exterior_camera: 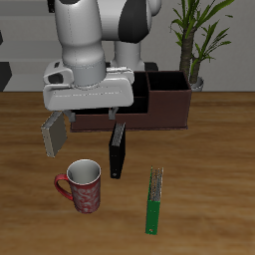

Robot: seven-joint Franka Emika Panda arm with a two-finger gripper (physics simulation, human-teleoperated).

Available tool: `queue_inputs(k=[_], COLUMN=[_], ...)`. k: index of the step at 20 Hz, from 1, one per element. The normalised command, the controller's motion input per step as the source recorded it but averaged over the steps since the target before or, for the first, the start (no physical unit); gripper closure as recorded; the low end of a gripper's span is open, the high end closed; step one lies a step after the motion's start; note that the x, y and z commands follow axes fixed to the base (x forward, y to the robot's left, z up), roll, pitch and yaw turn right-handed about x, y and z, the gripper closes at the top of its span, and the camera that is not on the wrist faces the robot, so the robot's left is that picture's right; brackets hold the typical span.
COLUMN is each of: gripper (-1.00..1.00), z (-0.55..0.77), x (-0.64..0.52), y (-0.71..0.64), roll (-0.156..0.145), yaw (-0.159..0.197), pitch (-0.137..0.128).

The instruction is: Place the red mug into the back desk caddy's left compartment

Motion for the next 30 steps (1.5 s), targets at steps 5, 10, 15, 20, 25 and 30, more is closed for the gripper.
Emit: queue_inputs(k=[5,10,15,20,25,30], gripper=[-1.0,-1.0,-1.0,-1.0,-1.0,-1.0], z=[-0.27,-0.28,-0.36,-0.2,-0.3,-0.22], x=[0.14,0.08,0.16,0.05,0.04,0.03], y=[0.08,0.13,-0.03,0.02,0.01,-0.04], roll=[-0.043,0.009,-0.009,0.002,-0.004,-0.009], yaw=[0.025,0.025,0.03,-0.018,-0.008,-0.03], pitch=[-0.017,0.005,0.01,0.006,0.023,0.008])
